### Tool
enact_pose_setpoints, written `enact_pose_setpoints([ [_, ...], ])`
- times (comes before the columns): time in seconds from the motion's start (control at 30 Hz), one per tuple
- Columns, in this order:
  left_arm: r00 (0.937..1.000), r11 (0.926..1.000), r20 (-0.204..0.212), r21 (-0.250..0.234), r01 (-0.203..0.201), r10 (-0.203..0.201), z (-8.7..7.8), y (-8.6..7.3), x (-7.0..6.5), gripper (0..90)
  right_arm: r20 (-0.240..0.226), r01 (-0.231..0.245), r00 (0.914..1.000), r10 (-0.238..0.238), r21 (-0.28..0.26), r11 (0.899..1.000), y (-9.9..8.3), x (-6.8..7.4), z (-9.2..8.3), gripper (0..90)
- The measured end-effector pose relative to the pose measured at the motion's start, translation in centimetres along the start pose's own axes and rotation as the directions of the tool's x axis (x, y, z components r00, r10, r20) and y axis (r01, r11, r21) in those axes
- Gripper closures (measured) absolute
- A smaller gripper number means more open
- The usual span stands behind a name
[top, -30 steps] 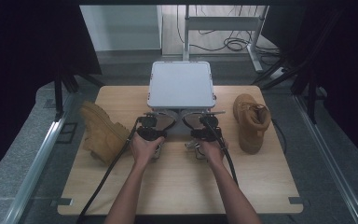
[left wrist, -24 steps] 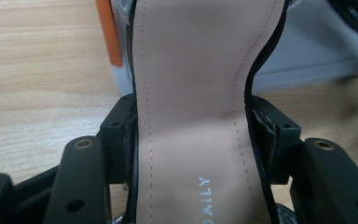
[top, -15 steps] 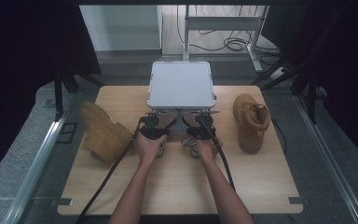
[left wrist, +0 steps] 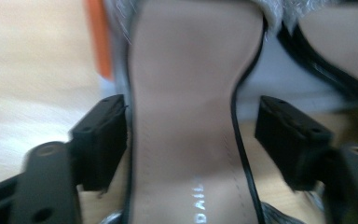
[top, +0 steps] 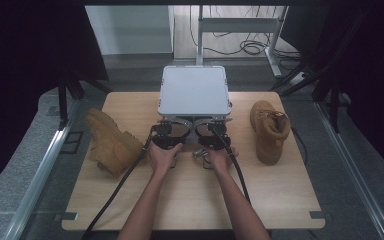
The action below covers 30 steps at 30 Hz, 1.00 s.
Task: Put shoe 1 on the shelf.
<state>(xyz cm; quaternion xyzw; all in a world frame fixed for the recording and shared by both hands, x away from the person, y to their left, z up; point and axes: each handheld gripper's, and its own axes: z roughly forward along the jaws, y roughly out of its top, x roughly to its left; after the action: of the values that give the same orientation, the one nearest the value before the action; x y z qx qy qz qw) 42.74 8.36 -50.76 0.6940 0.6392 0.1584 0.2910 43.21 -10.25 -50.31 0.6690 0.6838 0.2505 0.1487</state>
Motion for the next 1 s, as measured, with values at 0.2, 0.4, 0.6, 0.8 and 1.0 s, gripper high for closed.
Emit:
enact_pose_setpoints([
  [0.2,0.9947,0.9974,0.081,-0.038,-0.061,0.064,-2.4,-0.3,0.6,20.0,-0.036,0.075,0.9964,-0.077,-0.035,0.997,-1.0,-0.1,-1.3,17.0],
  [0.4,0.9864,0.99,0.116,-0.092,-0.107,0.117,-5.0,-2.0,1.7,21.0,-0.164,0.065,0.9825,-0.087,-0.133,0.989,-2.7,-1.9,-3.6,18.0],
  [0.6,0.9742,0.986,0.182,-0.123,-0.112,0.134,-6.8,-4.1,2.8,23.9,-0.246,0.091,0.9585,-0.145,-0.215,0.972,-4.6,-3.3,-6.1,20.3],
  [0.8,0.9614,0.9804,0.217,-0.137,-0.142,0.169,-8.1,-6.0,3.3,23.8,-0.236,0.168,0.9447,-0.227,-0.248,0.954,-7.2,-4.0,-6.9,22.0],
  [1.0,0.956,0.976,0.216,-0.133,-0.173,0.198,-8.6,-8.7,3.7,23.3,-0.216,0.217,0.9394,-0.266,-0.226,0.95,-9.3,-4.7,-5.9,21.9],
])
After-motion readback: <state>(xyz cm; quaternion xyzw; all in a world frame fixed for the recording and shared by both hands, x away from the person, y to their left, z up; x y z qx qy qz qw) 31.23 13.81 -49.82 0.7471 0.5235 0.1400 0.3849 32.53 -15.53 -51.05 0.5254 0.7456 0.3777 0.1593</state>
